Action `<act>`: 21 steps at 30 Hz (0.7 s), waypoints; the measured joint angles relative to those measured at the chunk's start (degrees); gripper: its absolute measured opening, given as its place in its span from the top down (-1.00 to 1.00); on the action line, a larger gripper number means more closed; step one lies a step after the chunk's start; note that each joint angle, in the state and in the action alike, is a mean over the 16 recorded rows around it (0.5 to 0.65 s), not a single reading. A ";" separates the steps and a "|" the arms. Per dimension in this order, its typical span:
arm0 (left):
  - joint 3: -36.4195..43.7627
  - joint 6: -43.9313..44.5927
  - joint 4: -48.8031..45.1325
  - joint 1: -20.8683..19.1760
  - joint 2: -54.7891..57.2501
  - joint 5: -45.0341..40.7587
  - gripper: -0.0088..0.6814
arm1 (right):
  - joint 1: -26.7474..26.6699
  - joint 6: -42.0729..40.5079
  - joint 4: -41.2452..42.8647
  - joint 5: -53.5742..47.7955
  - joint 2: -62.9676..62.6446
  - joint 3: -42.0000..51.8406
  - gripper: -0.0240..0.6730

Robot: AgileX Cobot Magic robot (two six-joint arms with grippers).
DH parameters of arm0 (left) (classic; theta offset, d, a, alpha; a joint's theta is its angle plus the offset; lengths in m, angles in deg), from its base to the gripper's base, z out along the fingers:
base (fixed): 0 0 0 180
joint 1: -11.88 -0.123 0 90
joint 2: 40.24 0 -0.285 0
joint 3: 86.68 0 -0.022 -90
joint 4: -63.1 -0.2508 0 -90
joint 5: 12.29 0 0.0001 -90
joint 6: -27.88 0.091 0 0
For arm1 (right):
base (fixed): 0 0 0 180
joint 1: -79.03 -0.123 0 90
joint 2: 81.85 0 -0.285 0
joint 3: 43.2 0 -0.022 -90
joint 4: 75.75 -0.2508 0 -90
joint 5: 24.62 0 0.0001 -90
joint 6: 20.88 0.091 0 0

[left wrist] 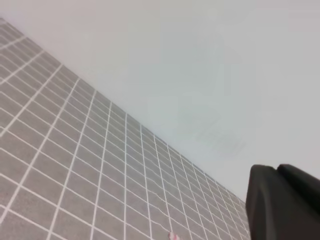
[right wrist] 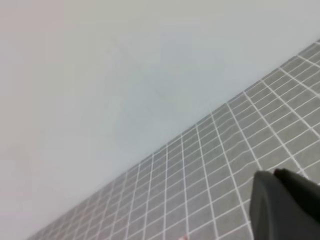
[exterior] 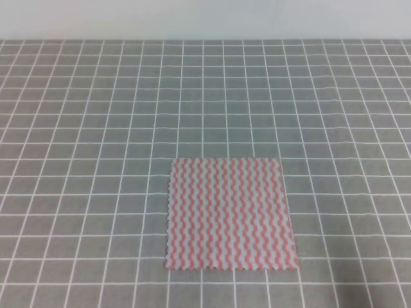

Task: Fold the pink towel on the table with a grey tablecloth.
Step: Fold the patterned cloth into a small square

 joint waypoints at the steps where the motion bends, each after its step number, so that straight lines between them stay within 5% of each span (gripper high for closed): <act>1: 0.08 0.26 -0.05 0.00 0.01 -0.16 0.98 | 0.00 -0.13 -0.79 -0.18 0.07 -0.09 0.98; 13: -2.39 2.88 -1.68 0.00 3.99 -6.56 0.98 | -0.02 -1.44 -3.50 -5.13 1.94 -1.91 0.98; 21: -10.56 7.64 -2.54 0.00 16.12 -13.87 0.98 | -0.01 -3.26 -2.23 -14.26 10.55 -8.51 0.98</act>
